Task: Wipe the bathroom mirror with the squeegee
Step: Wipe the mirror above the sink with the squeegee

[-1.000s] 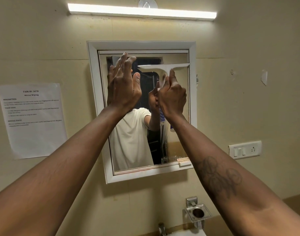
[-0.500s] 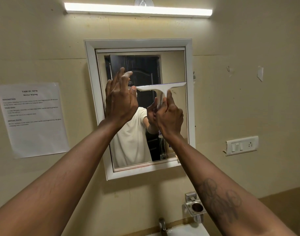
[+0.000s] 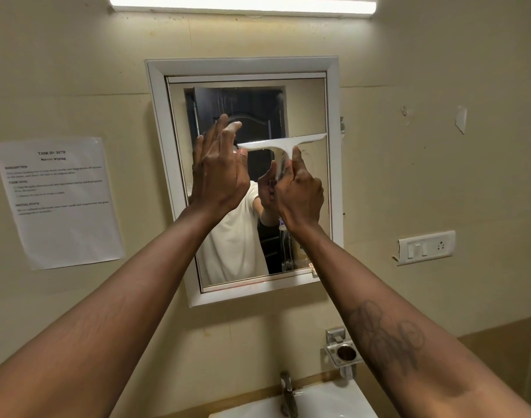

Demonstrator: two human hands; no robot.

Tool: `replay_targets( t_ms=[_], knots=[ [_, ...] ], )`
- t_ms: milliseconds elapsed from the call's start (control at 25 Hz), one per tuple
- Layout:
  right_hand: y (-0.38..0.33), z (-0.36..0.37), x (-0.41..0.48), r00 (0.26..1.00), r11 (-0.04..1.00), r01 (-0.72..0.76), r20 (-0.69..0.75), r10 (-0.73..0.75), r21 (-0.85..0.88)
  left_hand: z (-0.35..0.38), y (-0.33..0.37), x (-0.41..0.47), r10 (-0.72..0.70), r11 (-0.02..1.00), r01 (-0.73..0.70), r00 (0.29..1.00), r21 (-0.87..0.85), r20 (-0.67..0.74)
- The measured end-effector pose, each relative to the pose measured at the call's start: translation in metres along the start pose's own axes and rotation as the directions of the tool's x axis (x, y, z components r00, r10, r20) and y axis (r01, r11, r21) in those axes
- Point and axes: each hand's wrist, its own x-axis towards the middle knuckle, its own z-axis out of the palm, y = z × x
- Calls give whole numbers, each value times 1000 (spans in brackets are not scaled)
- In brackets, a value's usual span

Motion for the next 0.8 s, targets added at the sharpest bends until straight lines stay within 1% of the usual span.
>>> replay_targets(
  t_ms=[120, 280, 480, 640, 800],
  knots=[
    [9, -1, -20, 999, 1000, -21, 24, 21, 4, 4, -5, -9, -16, 1000, 16, 999, 5, 41],
    [17, -4, -40, 996, 999, -44, 78, 45, -6, 8, -12, -22, -46, 999, 45, 997, 17, 54],
    [17, -14, -56, 993, 997, -74, 98, 72, 16, 8, -20, -32, -85, 995, 80, 993, 54, 87],
    [10, -12, -42, 994, 996, -84, 72, 83, 9, 3, -23, -29, -77, 996, 74, 996, 52, 54],
    [11, -13, -39, 994, 997, -74, 81, 72, 12, 1, -25, -32, -89, 994, 87, 995, 60, 34]
  ],
)
